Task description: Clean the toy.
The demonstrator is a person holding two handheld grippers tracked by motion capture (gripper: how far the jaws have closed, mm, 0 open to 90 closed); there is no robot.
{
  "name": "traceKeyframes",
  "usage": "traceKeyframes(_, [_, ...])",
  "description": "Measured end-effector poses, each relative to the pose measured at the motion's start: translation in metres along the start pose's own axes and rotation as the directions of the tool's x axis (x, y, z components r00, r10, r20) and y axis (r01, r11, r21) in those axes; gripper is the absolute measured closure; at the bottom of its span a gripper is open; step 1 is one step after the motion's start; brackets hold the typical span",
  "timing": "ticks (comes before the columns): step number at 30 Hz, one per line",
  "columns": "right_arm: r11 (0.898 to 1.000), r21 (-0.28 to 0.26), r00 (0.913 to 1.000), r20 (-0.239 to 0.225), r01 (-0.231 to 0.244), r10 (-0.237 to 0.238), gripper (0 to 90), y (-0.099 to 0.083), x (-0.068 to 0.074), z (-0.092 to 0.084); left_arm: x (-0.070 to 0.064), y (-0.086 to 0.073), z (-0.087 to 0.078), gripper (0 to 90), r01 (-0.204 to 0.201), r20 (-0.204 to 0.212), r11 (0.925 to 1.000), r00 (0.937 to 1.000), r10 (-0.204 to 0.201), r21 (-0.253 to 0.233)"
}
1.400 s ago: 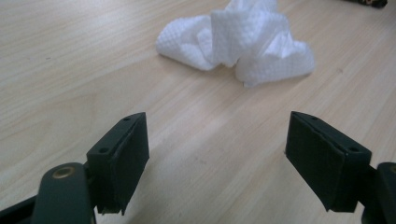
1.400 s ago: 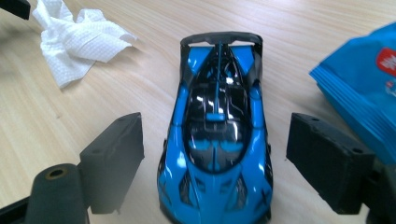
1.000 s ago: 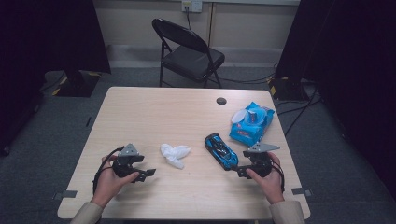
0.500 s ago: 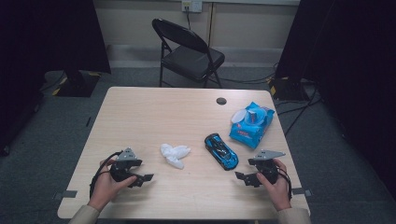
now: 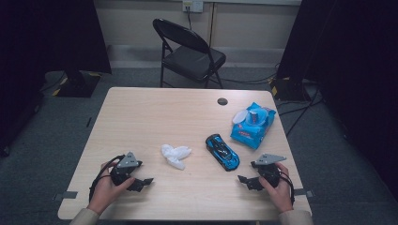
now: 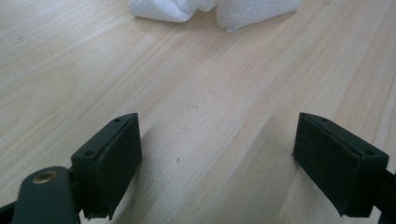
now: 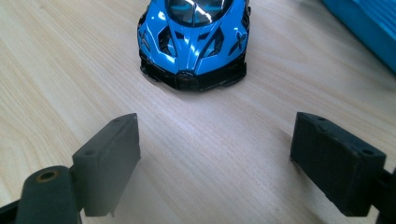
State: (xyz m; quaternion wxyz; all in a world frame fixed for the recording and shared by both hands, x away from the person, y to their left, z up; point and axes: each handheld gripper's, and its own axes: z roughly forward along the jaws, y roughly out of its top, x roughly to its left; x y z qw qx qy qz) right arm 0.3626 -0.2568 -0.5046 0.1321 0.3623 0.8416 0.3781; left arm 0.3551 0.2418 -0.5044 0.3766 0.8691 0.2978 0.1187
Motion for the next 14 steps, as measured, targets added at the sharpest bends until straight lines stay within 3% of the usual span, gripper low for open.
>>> traceKeyframes(3, [0.999,-0.001,0.9991,0.015,0.04,-0.04,14.7,-0.0015,0.0009,0.0012,-0.0011,-0.0013,0.001,12.2,-0.009,0.002,0.9999,1.0,0.009,-0.008])
traceKeyframes(14, [0.999,0.001,0.9987,0.011,0.05,-0.05,14.3,-0.0013,-0.0001,0.0014,-0.0023,-0.0006,0.002,9.1,-0.015,-0.002,0.9999,0.9999,0.015,-0.002])
